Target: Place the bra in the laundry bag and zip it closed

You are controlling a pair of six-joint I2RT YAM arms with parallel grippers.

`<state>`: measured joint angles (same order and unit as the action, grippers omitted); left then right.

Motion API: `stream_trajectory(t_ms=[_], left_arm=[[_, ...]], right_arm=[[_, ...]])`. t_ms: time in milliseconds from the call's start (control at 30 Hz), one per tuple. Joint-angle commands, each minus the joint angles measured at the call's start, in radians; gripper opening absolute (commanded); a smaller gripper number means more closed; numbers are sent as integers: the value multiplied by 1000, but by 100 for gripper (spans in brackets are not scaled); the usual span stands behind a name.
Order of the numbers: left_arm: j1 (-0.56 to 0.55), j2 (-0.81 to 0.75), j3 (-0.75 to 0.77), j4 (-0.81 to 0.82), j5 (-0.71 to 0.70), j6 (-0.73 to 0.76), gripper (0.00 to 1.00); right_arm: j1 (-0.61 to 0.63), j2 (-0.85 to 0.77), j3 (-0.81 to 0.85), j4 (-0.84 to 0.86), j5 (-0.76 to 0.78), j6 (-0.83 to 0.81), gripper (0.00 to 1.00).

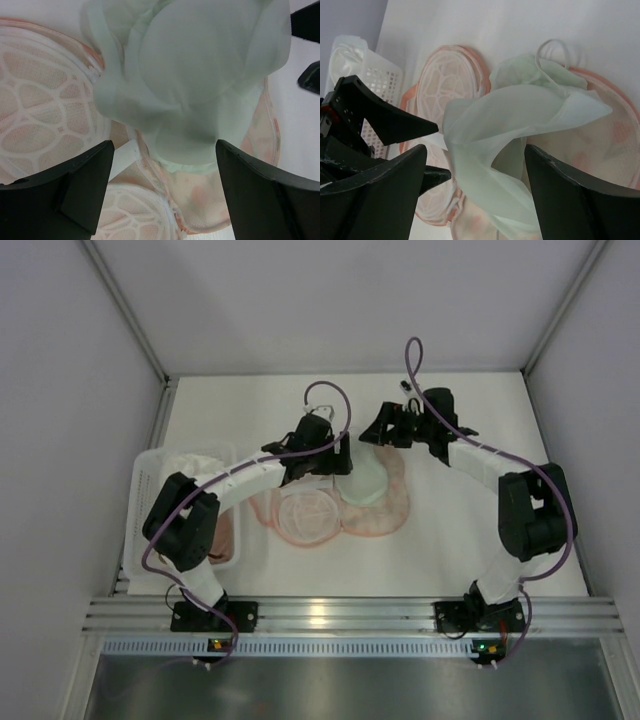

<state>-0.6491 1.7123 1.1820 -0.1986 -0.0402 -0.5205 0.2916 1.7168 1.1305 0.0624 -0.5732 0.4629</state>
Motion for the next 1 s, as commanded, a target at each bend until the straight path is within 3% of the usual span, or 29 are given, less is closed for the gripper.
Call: stream_trajectory(t_ms=[0,200,633,967], left_arm=[[-1,6,41,119,36,22,88],[-3,30,1,241,100,36,88],[-3,113,-25,289,126,7,88],[-3,124,-45,321,203,-59,83]], right_arm=[[-8,-40,-55,-13,15,-41,80],[-11,-92,-175,48,24,-35,82],[-19,-106,-320,240,-14,3,82],[-19,-97,-342,197,-4,10,75]])
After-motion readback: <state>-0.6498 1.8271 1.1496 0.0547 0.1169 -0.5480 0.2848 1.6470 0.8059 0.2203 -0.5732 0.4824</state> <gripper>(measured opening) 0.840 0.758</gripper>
